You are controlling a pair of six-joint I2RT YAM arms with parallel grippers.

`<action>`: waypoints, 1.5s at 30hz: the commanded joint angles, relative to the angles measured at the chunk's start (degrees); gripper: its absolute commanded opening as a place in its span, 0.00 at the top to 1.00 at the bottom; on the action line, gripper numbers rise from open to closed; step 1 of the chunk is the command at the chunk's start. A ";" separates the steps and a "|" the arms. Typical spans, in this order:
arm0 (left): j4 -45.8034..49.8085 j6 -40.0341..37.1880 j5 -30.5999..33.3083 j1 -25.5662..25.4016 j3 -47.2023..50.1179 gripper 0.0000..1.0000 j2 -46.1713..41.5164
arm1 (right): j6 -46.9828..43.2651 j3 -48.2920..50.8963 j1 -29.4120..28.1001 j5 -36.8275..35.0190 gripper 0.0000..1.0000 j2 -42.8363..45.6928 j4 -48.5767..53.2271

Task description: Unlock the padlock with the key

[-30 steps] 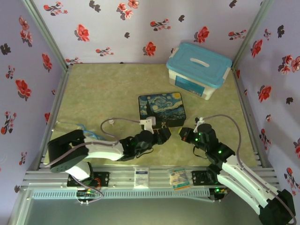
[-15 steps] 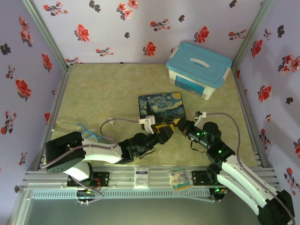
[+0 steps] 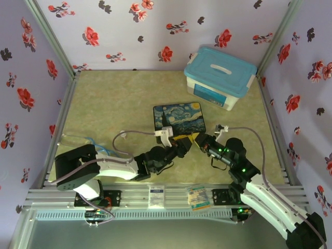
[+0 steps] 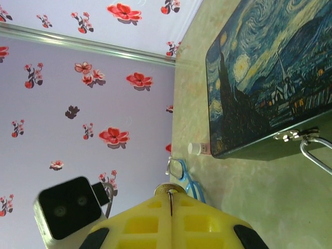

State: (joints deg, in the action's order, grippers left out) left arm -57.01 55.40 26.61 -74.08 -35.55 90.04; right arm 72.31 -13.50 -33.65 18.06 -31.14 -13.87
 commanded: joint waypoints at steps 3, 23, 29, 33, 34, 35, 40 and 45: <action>-1.08 -2.99 1.59 0.78 -2.21 0.57 0.22 | 1.21 0.97 -1.21 1.33 1.00 0.63 -2.89; -3.51 -2.79 0.01 1.17 -2.51 0.51 1.69 | 6.98 5.15 -1.27 -1.17 1.00 4.44 -4.51; -1.26 -4.18 2.91 -1.50 -3.78 0.47 4.12 | 8.74 4.03 -1.33 -2.56 1.00 4.16 -3.90; -2.15 -5.04 3.48 -1.04 -4.90 0.69 5.77 | 9.32 3.31 -1.67 -1.33 1.00 4.06 -3.84; -2.08 -5.53 3.45 -0.87 -5.20 0.76 5.81 | 9.42 3.34 -1.85 -1.14 1.00 4.15 -3.67; -2.05 -6.02 3.58 -0.71 -5.53 0.82 5.62 | 9.34 3.39 -1.94 -0.94 1.00 4.15 -3.66; -1.20 -7.03 2.98 -0.09 -6.33 1.00 4.67 | 8.48 3.91 -2.56 0.03 1.00 4.28 -2.52; -0.80 -6.10 2.51 0.21 -5.38 1.00 4.10 | 7.60 5.12 -2.56 1.25 1.00 5.08 -3.14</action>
State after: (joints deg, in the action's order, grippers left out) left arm -57.34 49.95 29.43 -74.24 -39.72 94.96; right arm 80.62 -8.54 -34.94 15.27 -27.20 -15.53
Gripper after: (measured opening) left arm 0.055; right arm 0.064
